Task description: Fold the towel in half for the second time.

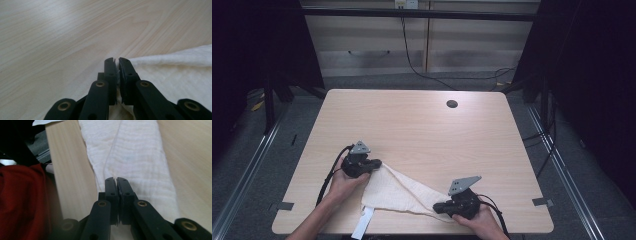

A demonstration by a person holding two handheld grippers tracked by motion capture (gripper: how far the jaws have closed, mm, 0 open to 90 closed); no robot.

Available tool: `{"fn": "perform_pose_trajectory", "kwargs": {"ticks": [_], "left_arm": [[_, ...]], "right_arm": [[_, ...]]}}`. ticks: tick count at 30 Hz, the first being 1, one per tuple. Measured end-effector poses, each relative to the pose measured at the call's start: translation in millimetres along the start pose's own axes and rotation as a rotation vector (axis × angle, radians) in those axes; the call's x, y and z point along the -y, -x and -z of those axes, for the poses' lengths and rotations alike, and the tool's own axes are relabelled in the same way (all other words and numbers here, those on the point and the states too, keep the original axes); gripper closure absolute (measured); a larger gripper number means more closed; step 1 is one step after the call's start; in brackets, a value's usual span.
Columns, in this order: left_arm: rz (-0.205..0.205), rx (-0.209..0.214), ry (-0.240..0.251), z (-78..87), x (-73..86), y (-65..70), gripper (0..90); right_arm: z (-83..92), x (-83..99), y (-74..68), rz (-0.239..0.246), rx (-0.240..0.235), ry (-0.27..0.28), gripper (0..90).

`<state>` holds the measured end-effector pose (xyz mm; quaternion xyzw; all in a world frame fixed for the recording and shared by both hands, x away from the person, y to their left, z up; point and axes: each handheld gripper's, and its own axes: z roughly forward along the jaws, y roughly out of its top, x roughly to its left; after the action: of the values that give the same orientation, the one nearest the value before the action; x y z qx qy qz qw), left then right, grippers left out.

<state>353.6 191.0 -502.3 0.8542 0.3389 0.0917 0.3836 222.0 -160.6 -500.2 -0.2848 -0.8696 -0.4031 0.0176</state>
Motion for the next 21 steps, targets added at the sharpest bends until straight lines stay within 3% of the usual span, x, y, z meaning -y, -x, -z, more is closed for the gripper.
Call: {"fn": "perform_pose_trajectory", "kwargs": {"ticks": [6, 13, 15, 18, 21], "left_arm": [[0.023, 0.006, 0.067, 11.8, -6.7, 0.7, 85.3], [-0.014, 0.023, 0.166, 30.4, -19.9, 12.4, 84.9], [-0.024, 0.032, 0.192, 34.7, -22.0, 18.4, 84.8], [-0.044, 0.043, 0.21, 38.7, -24.7, 25.1, 84.9], [-0.064, 0.06, 0.214, 39.9, -26.1, 31.6, 84.9]], "right_arm": [[1.0, -4.6, 16.6, -0.028, 0.058, 0.014, 88.2], [1.9, -9.9, 32.3, -0.051, 0.142, 0.028, 88.2], [1.9, -11.1, 34.7, -0.053, 0.188, 0.035, 88.3], [1.6, -13.3, 35.8, -0.049, 0.238, 0.031, 88.4], [1.8, -13.9, 38.2, -0.065, 0.248, 0.034, 88.4]]}}
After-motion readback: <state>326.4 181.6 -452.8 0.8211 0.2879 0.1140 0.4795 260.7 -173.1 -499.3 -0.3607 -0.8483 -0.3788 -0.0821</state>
